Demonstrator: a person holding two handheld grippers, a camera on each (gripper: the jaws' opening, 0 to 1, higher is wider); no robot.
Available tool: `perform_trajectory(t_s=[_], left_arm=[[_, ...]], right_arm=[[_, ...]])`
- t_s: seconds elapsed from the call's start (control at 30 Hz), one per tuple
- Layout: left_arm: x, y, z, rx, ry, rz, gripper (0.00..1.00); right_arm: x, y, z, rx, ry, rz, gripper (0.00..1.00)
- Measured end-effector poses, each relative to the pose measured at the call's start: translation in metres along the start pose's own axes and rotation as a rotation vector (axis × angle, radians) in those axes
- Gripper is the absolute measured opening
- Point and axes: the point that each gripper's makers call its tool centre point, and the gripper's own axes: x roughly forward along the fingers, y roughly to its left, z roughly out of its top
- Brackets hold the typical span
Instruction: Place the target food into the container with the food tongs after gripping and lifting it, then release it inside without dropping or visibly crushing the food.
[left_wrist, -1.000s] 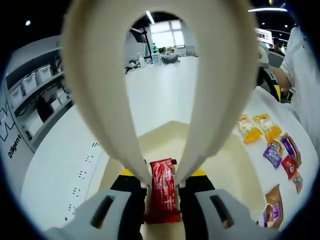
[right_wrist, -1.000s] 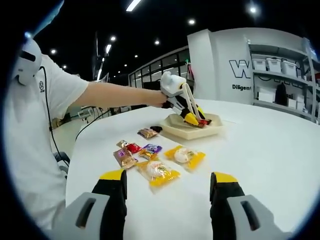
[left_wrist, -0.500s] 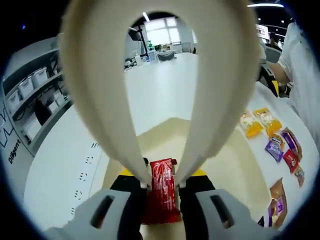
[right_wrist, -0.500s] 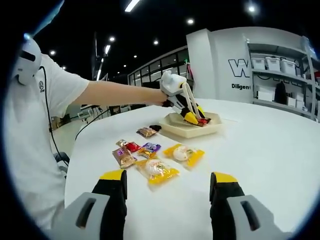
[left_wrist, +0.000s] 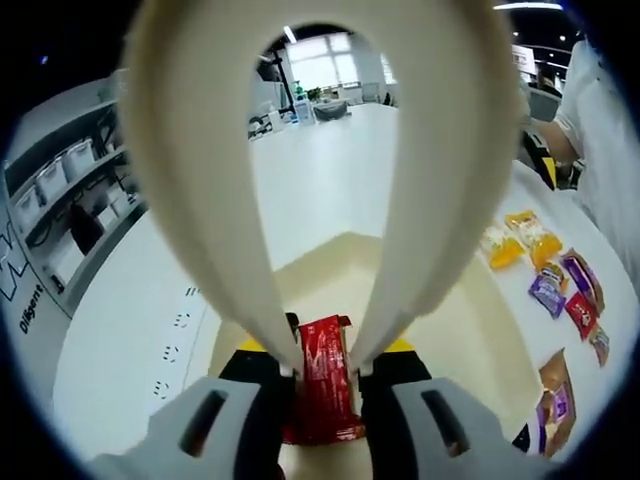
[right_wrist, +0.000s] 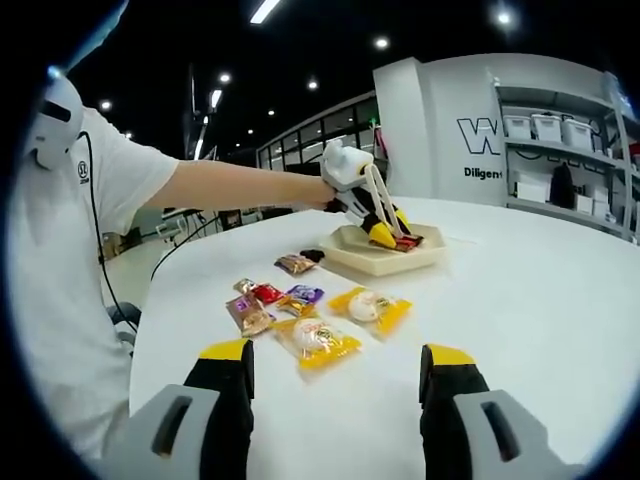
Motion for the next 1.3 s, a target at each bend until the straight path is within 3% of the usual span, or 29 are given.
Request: perform_trajectory(t_s=[0.23, 0.57, 0.83, 1.3], left_arm=[[0.001, -0.002, 0.001, 0.046, 0.012, -0.01, 0.24], [-0.007, 0.002, 0.01, 0.021, -0.006, 0.018, 0.26], [-0.03, -0.005, 0.031, -0.023, -0.072, 0.062, 0.26], [-0.077, -0.038, 0.04, -0.107, -0.131, 0.137, 0.25]], right_arm=[[-0.001, 0.0, 0.0, 0.001, -0.001, -0.003, 0.66], [-0.003, 0.001, 0.001, 0.0, -0.006, -0.004, 0.66], [-0.004, 0.005, 0.005, -0.006, -0.014, 0.001, 0.66], [-0.006, 0.02, 0.014, -0.03, -0.033, 0.015, 0.66]])
